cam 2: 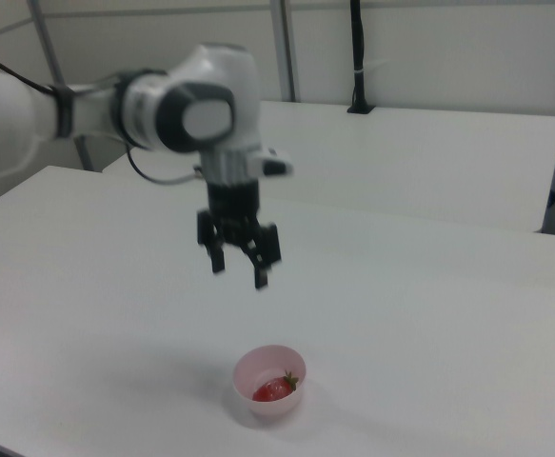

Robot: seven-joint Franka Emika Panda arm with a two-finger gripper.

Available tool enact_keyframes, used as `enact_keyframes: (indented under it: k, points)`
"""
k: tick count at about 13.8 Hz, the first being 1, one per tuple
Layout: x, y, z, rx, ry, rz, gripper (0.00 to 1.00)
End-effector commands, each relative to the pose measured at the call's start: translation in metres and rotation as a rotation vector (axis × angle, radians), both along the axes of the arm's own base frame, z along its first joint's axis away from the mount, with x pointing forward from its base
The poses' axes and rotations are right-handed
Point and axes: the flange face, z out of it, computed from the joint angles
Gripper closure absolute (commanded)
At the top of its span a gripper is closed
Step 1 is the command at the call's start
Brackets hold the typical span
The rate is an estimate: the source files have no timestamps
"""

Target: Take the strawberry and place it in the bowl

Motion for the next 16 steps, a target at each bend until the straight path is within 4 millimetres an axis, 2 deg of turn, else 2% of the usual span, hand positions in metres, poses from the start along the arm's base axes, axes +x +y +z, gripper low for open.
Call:
enact_keyframes:
  k: [1, 3, 5, 8, 10, 13, 16]
  points:
    - [-0.017, 0.029, 0.065, -0.006, -0.117, -0.065, 0.00]
    - [-0.021, 0.042, 0.079, 0.052, -0.155, -0.072, 0.00]
    - [-0.019, 0.055, 0.083, 0.073, -0.171, -0.036, 0.00]
    - [-0.003, 0.060, 0.096, 0.064, -0.308, 0.064, 0.00]
    - [0.001, 0.065, 0.097, 0.058, -0.331, 0.090, 0.00]
    - [0.007, 0.086, 0.106, 0.051, -0.346, 0.111, 0.00]
    - [0.007, 0.086, 0.107, 0.054, -0.344, 0.083, 0.00]
